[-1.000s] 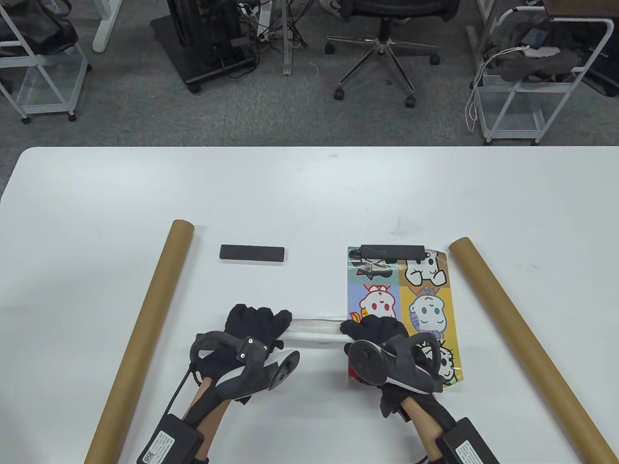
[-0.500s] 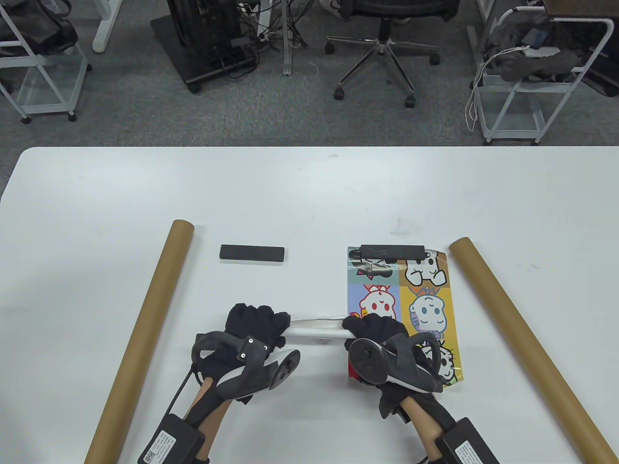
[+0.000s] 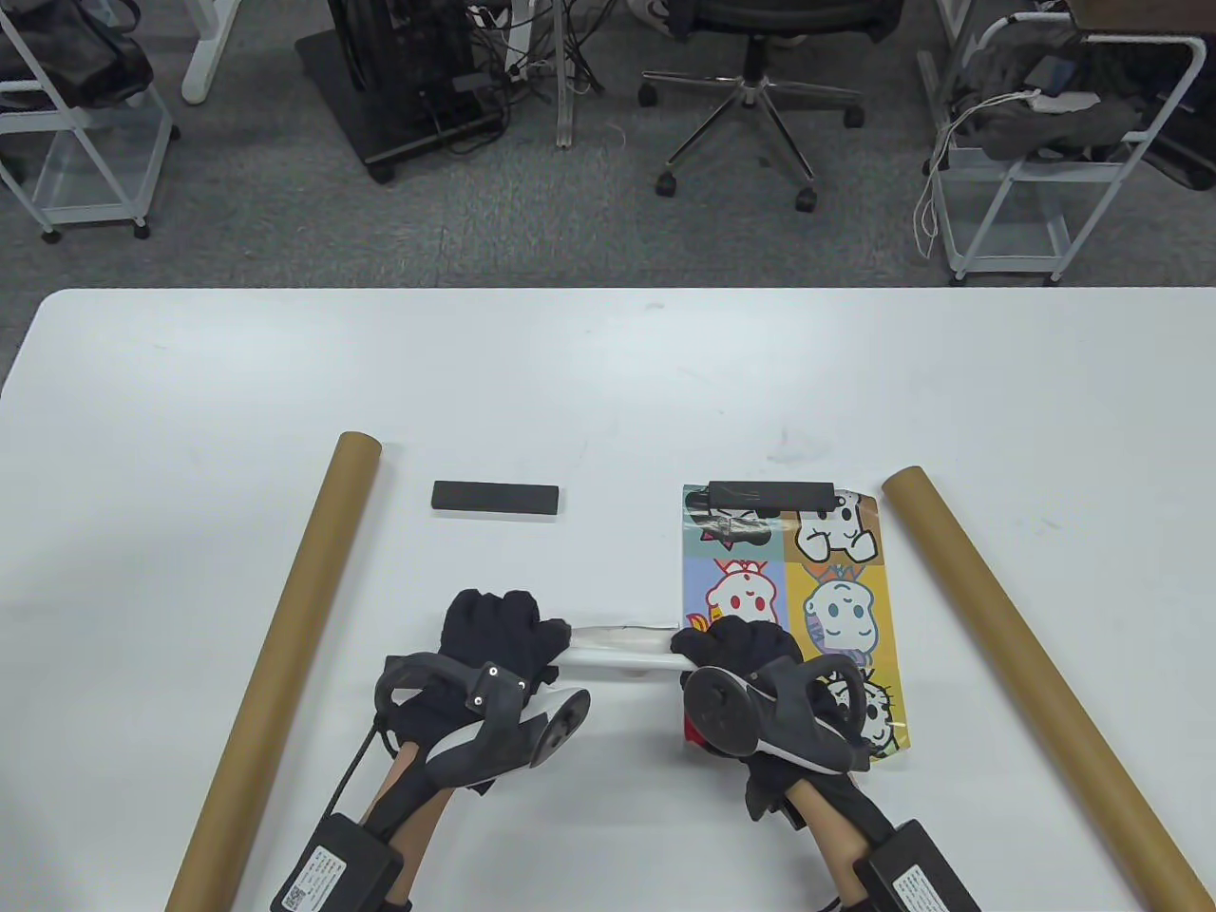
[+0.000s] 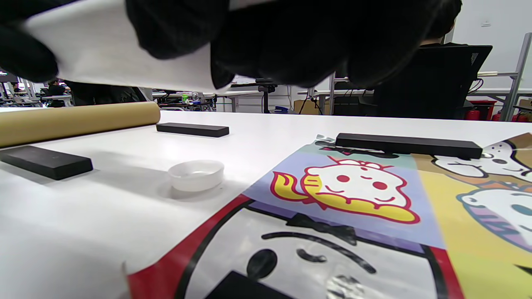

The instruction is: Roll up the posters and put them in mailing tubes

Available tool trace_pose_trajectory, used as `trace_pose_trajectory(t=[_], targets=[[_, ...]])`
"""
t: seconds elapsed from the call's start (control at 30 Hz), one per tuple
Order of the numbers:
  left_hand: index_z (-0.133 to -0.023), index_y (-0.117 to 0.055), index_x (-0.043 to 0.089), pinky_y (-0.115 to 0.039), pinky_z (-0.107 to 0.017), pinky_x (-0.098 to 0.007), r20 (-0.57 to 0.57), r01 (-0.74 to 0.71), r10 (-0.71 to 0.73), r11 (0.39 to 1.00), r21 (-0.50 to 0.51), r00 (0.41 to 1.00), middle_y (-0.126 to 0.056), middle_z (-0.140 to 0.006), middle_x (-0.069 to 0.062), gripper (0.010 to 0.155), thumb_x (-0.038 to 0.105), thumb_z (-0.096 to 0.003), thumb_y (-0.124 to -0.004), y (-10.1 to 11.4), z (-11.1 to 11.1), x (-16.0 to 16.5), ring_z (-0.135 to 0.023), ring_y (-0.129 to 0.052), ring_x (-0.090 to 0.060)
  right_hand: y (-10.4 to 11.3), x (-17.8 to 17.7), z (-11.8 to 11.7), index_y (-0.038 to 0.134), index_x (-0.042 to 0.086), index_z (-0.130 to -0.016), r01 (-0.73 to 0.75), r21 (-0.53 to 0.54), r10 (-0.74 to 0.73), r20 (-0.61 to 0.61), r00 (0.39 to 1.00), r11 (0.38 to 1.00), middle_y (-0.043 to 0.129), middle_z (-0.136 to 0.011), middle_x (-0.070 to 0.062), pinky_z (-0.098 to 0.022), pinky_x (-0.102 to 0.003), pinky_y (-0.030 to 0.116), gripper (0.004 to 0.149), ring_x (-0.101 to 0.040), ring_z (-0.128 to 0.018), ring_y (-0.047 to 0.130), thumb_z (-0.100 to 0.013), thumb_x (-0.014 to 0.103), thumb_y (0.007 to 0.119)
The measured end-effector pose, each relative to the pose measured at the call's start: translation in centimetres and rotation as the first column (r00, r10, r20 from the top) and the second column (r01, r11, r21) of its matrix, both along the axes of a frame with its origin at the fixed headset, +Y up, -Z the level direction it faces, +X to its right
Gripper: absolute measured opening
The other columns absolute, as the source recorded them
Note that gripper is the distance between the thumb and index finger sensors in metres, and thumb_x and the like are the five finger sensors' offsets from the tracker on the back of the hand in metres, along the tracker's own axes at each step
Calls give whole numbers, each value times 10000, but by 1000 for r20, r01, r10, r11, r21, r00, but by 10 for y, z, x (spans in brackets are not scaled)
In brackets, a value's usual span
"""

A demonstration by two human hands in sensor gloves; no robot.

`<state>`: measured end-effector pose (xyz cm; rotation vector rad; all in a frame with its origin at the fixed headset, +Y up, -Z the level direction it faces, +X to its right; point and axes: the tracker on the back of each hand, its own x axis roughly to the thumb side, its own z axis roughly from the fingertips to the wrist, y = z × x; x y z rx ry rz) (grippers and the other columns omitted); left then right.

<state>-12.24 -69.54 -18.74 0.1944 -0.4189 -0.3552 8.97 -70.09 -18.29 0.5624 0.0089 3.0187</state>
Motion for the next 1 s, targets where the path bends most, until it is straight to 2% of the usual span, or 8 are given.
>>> trace_pose_trajectory(t=[0.23, 0.67, 0.87, 1.0], targets=[[-935, -749, 427, -741, -771, -503, 15, 2, -1, 999, -38, 1000, -827, -884, 105, 508, 491, -432, -727, -2, 0, 1, -750, -932, -152, 1, 1, 0, 726, 193, -955, 2, -3, -1, 7, 1000, 1000, 788, -826, -94, -663, -659, 661, 511, -323, -631, 867, -467, 345, 706], [-1003, -703, 386, -775, -761, -467, 9, -22, 23, 998, -61, 1000, -896, -869, 127, 593, 493, -420, -730, -2, -2, -2, -753, -997, -125, 1, 1, -1, 720, 182, -969, -16, -19, 16, -9, 1000, 1000, 890, -765, -32, -650, -619, 718, 542, -287, -603, 947, -457, 359, 712], [-985, -691, 368, -759, -760, -494, 6, -17, 17, 996, -88, 1000, -876, -879, 100, 541, 432, -449, -663, -3, -2, 0, -740, -974, -159, 1, 0, -1, 673, 154, -990, -18, -26, 17, -12, 1000, 1000, 854, -786, -53, -654, -639, 694, 534, -302, -608, 922, -487, 333, 649], [-954, -677, 381, -778, -746, -482, 7, -1, 1, 999, -52, 1000, -870, -832, 124, 505, 425, -451, -701, 1, -1, 2, -669, -970, -129, 3, 2, -1, 664, 156, -952, 25, -38, -25, 12, 1000, 999, 826, -726, -45, -648, -650, 686, 494, -282, -532, 882, -497, 348, 662]])
